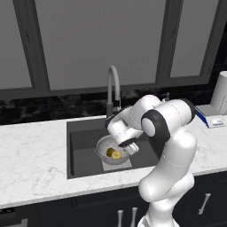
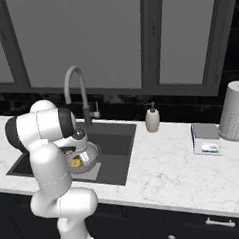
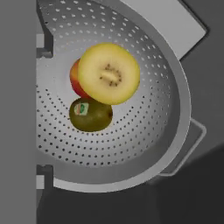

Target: Put the colander in the sink, put the kiwi, kiwi, apple in the colander, and turn on the sink faucet and pour water over the colander.

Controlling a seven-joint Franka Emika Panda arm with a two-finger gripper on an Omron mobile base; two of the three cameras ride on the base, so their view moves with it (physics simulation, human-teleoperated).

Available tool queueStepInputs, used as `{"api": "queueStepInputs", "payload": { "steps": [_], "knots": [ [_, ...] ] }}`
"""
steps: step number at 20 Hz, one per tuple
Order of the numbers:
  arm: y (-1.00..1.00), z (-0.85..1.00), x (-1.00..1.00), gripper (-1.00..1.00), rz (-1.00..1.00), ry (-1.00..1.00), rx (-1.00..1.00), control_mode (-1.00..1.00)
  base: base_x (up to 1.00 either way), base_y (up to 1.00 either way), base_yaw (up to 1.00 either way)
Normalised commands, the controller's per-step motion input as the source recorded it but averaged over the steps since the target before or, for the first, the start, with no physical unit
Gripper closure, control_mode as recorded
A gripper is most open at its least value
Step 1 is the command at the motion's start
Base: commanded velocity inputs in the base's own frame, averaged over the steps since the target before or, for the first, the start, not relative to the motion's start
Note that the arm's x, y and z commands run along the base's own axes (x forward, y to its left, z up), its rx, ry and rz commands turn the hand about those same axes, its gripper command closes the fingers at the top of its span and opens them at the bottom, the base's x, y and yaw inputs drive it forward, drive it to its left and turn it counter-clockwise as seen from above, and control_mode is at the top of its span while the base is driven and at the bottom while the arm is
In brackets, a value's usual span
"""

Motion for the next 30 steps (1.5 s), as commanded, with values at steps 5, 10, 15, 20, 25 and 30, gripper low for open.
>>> {"api": "queueStepInputs", "payload": {
  "steps": [5,10,15,20,25,30],
  "knots": [
    [-0.14,0.75,-0.21,-1.0,0.0,-0.25,0.16,-1.0,0.0,0.0,0.0],
    [-0.66,0.61,-0.36,-1.0,-0.01,-0.02,0.22,-1.0,0.0,0.0,0.0],
    [-0.73,0.75,-0.01,-1.0,-0.01,0.15,0.21,-1.0,0.0,0.0,0.0],
    [-0.7,1.0,0.0,-1.0,0.06,0.33,0.22,-1.0,0.0,0.0,0.0],
    [-0.54,0.9,0.1,-1.0,0.18,0.27,0.21,-1.0,0.0,0.0,0.0],
    [-0.16,0.44,0.21,-1.0,0.0,0.21,0.32,-1.0,0.0,0.0,0.0]
  ]
}}
